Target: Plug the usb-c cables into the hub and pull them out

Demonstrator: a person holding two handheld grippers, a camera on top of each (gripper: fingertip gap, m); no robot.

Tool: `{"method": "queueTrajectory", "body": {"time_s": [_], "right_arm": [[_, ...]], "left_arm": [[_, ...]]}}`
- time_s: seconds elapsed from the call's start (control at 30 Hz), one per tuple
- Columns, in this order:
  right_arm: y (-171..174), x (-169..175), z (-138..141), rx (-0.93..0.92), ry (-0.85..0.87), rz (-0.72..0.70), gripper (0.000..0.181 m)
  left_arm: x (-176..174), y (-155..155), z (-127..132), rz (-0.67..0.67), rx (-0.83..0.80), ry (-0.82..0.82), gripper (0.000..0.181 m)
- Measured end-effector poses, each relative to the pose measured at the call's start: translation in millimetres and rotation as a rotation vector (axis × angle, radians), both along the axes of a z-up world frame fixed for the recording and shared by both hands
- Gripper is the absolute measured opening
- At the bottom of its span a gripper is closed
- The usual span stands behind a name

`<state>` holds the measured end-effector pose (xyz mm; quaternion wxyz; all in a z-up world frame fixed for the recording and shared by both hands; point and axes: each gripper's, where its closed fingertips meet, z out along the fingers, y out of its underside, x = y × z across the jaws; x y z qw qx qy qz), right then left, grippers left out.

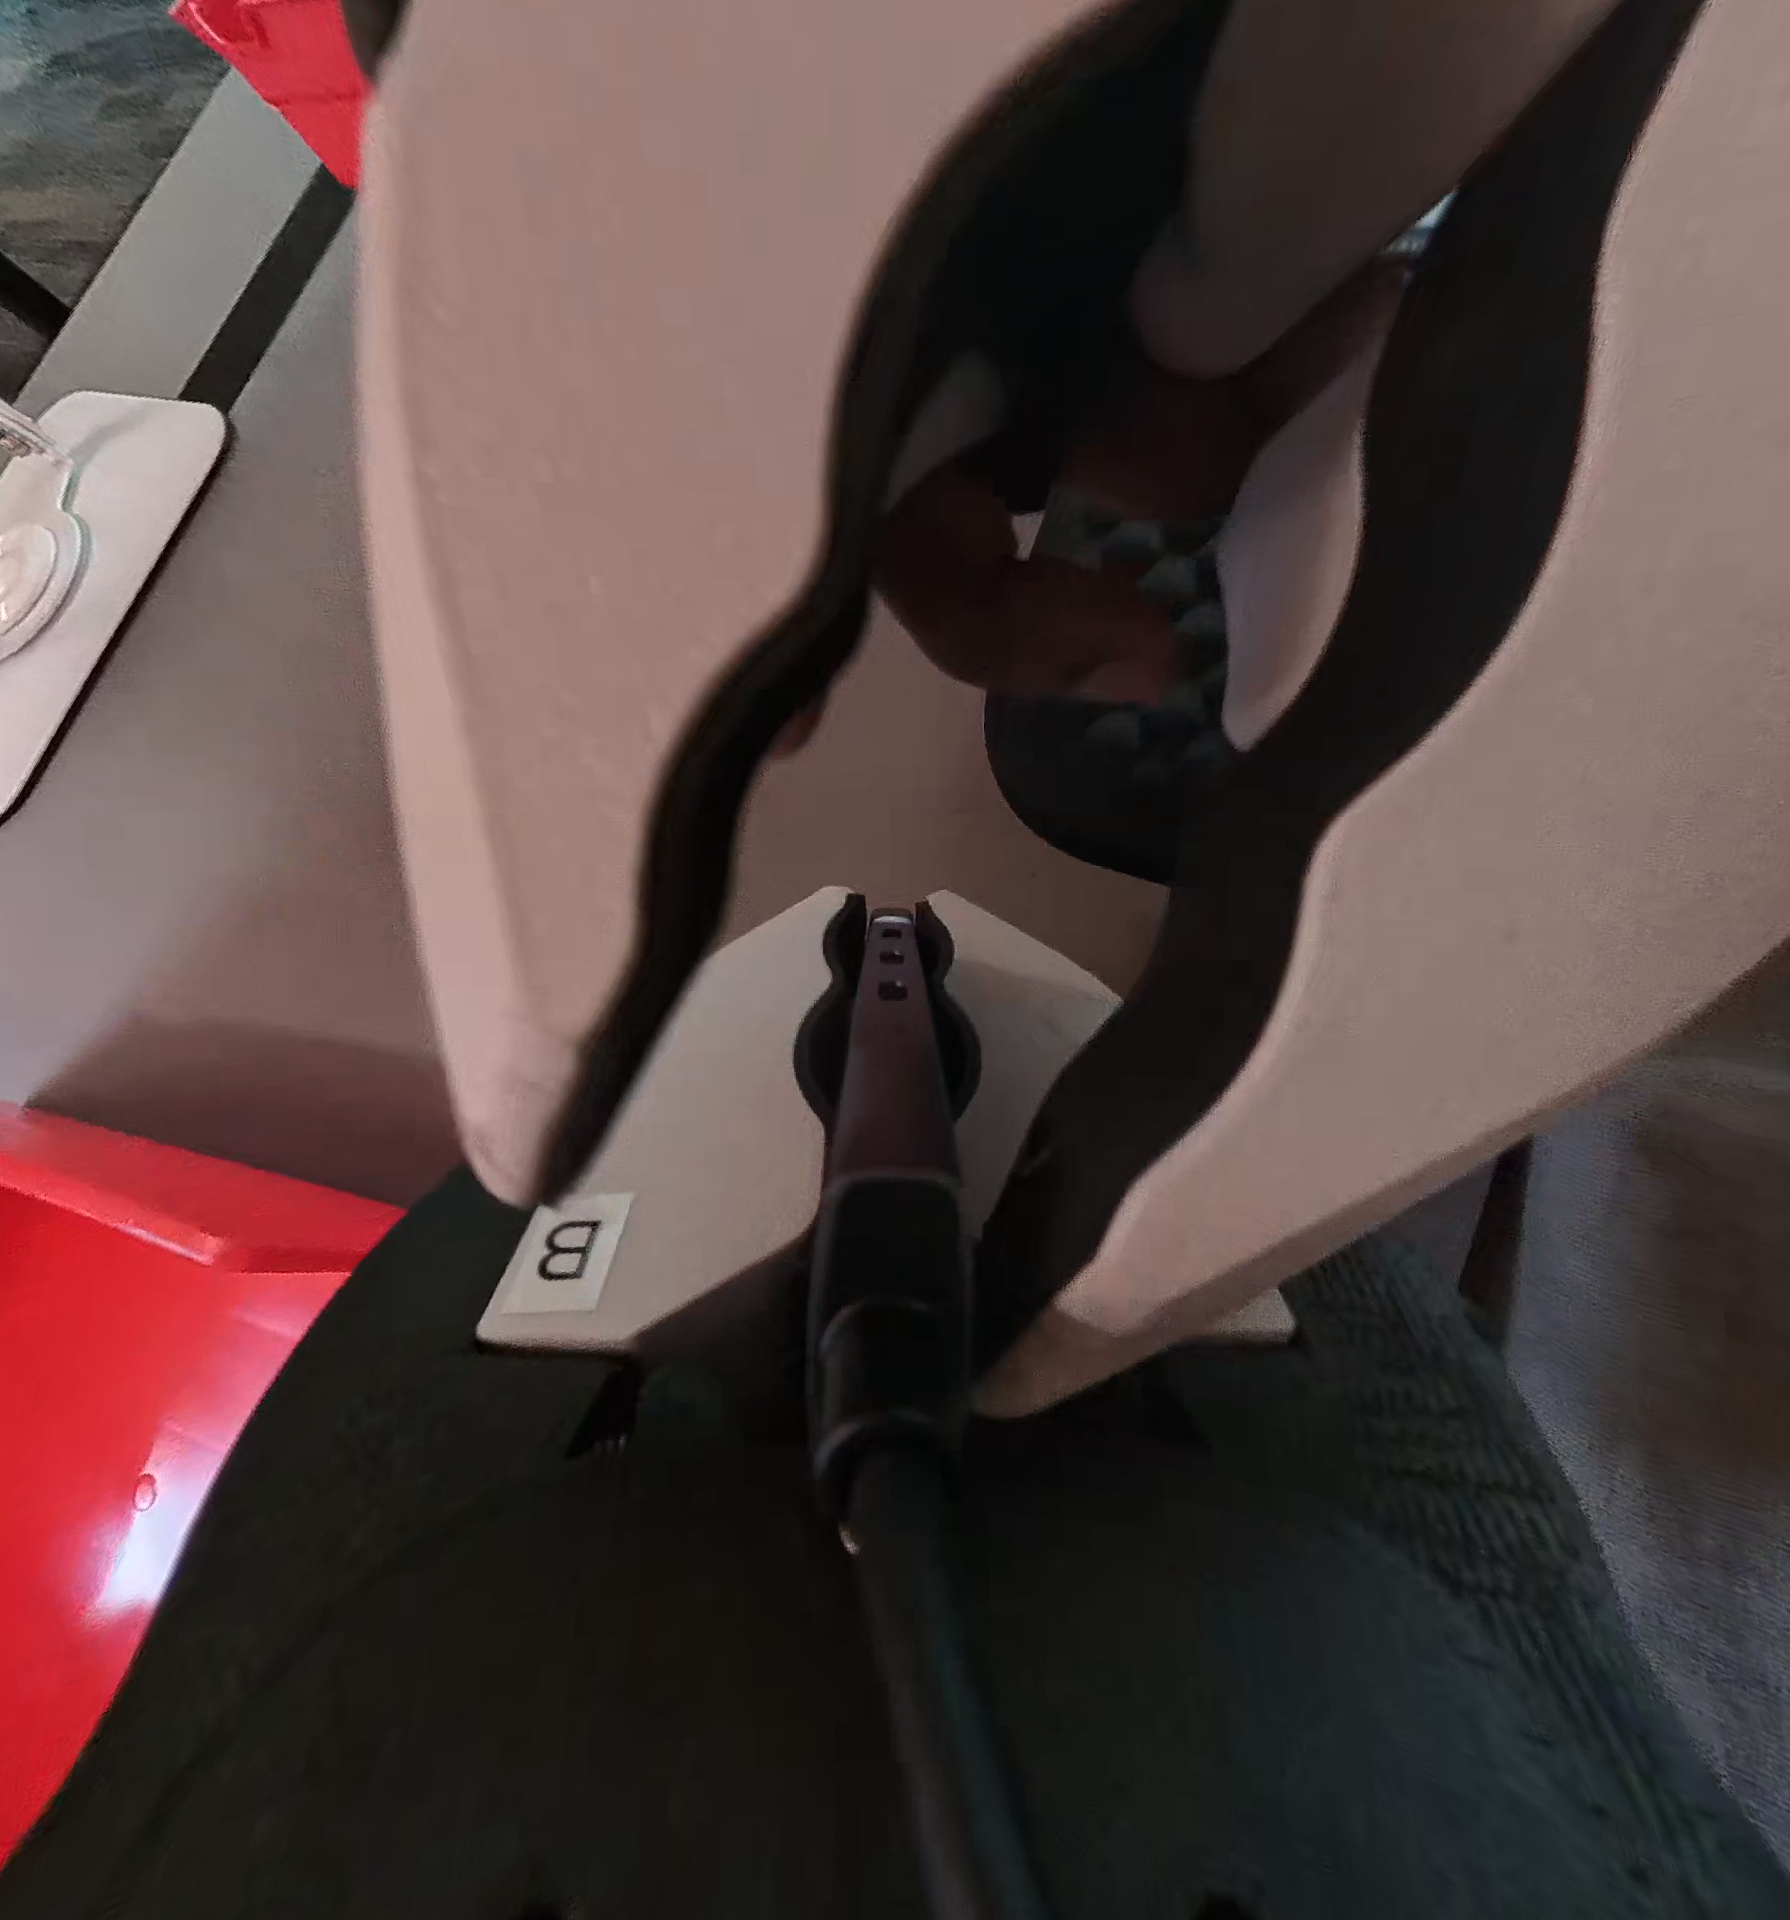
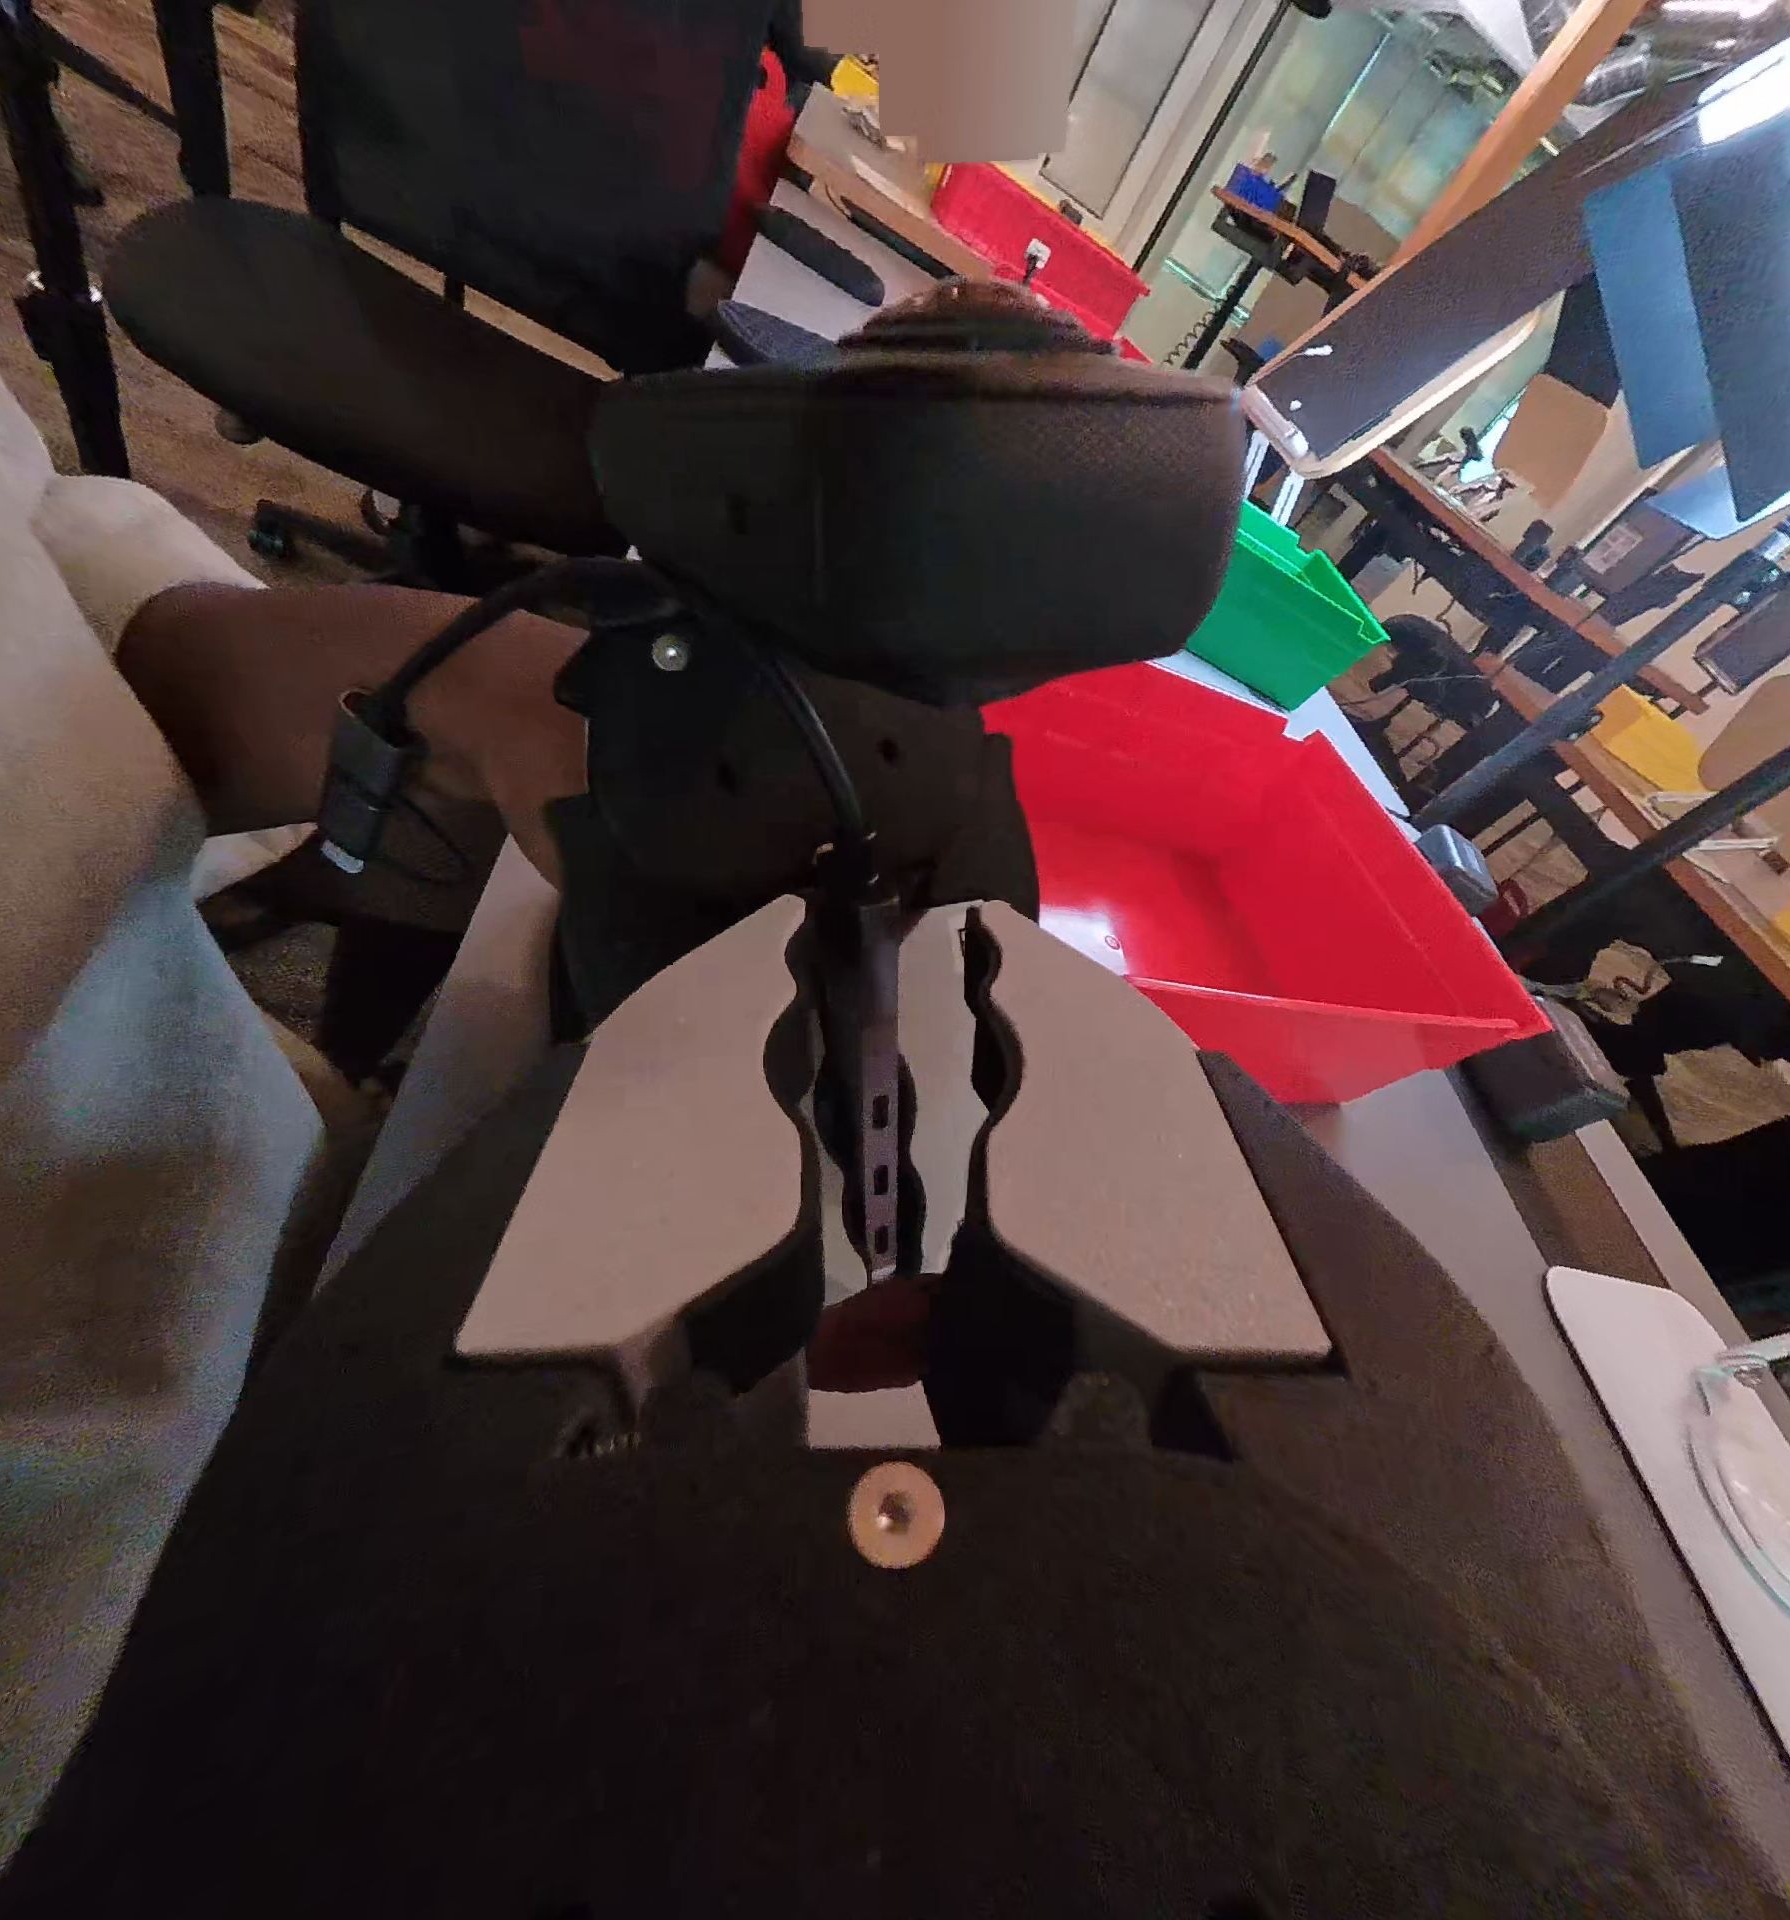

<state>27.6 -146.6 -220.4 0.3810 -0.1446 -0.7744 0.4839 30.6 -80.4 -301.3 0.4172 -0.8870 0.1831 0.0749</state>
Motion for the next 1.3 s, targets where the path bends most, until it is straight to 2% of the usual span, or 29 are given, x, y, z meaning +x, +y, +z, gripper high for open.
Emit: {"method": "queueTrajectory", "body": {"time_s": [0.1, 0.2, 0.33, 0.47, 0.57, 0.63, 0.7, 0.77, 0.8, 0.9, 1.0, 1.1, 1.17, 1.3], "right_arm": [[-4, 4, -10, 0.042, -0.028, 0.037, 0.012], [-4, 7, -12, 0.067, -0.046, 0.052, 0.009], [-1, 14, -1, 0.055, 0.010, 0.059, 0.009], [7, 23, 12, 0.067, 0.081, 0.037, 0.008], [10, 34, 26, 0.042, 0.146, 0.030, 0.009], [18, 43, 46, -0.011, 0.218, 0.005, 0.009], [34, 50, 66, -0.046, 0.287, -0.051, 0.008], [55, 56, 84, -0.061, 0.344, -0.127, 0.009], [65, 60, 94, -0.073, 0.370, -0.159, 0.008], [105, 74, 130, -0.099, 0.460, -0.287, 0.008], [169, 84, 167, -0.058, 0.543, -0.531, 0.008], [243, 85, 183, 0.047, 0.511, -0.745, 0.008], [288, 80, 183, 0.178, 0.490, -0.824, 0.007], [371, 56, 154, 0.511, 0.298, -0.940, 0.008]], "left_arm": [[5, 0, -1, -0.022, -0.008, 0.003, 0.013], [5, -1, -2, -0.024, -0.019, 0.024, 0.013], [8, 1, 4, -0.022, 0.010, 0.011, 0.015], [-3, 3, 9, 0.042, 0.018, 0.048, 0.038], [-20, 7, 21, 0.156, 0.096, 0.059, 0.055], [-32, 7, 34, 0.215, 0.194, 0.052, 0.084], [-42, 4, 49, 0.255, 0.292, 0.014, 0.106], [-48, 0, 66, 0.252, 0.397, -0.010, 0.124], [-51, -4, 76, 0.253, 0.459, -0.007, 0.126], [-68, -22, 103, 0.301, 0.623, 0.012, 0.128], [-82, -41, 119, 0.341, 0.705, 0.018, 0.126], [-86, -56, 130, 0.328, 0.772, 0.010, 0.093], [-85, -65, 138, 0.306, 0.843, 0.002, 0.070], [-87, -76, 148, 0.297, 0.911, -0.034, 0.064]]}}
